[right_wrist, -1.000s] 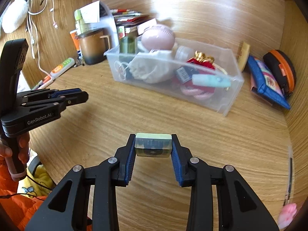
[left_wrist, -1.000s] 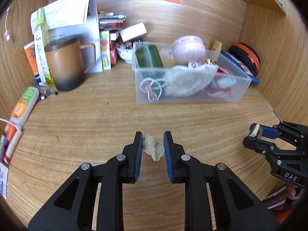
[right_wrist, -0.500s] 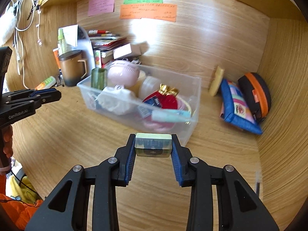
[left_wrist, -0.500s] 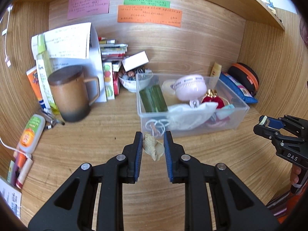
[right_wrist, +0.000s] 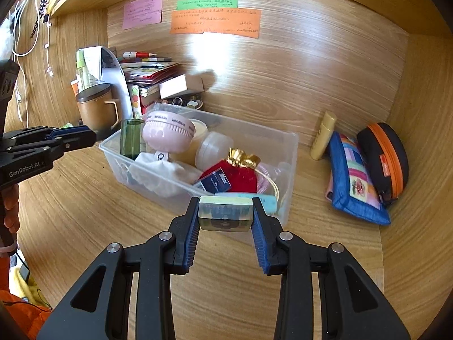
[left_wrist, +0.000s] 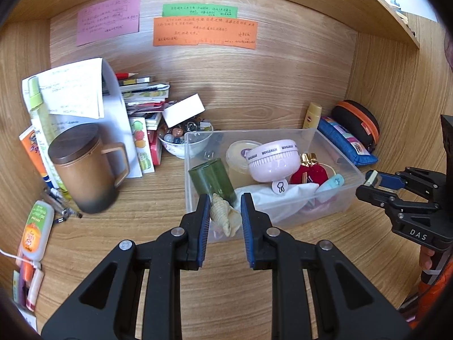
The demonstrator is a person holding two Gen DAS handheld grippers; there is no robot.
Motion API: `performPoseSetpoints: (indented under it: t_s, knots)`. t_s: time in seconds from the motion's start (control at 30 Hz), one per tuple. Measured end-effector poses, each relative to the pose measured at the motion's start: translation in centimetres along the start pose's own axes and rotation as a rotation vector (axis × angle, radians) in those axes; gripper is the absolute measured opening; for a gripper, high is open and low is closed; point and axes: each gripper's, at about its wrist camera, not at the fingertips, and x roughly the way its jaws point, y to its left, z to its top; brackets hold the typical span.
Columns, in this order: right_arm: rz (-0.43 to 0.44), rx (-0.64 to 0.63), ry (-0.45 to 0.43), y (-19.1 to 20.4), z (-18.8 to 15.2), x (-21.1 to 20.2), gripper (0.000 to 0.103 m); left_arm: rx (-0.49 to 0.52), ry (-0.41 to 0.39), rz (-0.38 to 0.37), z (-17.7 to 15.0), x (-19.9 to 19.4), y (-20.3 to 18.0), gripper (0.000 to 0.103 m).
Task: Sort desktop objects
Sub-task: 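Carry the soap bar and seashell over the clear box with both grippers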
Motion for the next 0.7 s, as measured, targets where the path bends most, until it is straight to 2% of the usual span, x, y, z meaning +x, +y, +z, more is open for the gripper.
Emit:
performPoseSetpoints:
  t_s: [0.7]
  knots:
    - [0.069, -0.004, 0.042, 0.6, 3.2, 5.4, 0.031, -0.022, 0.066, -0.085, 1.7, 5.2, 0.1, 0.021]
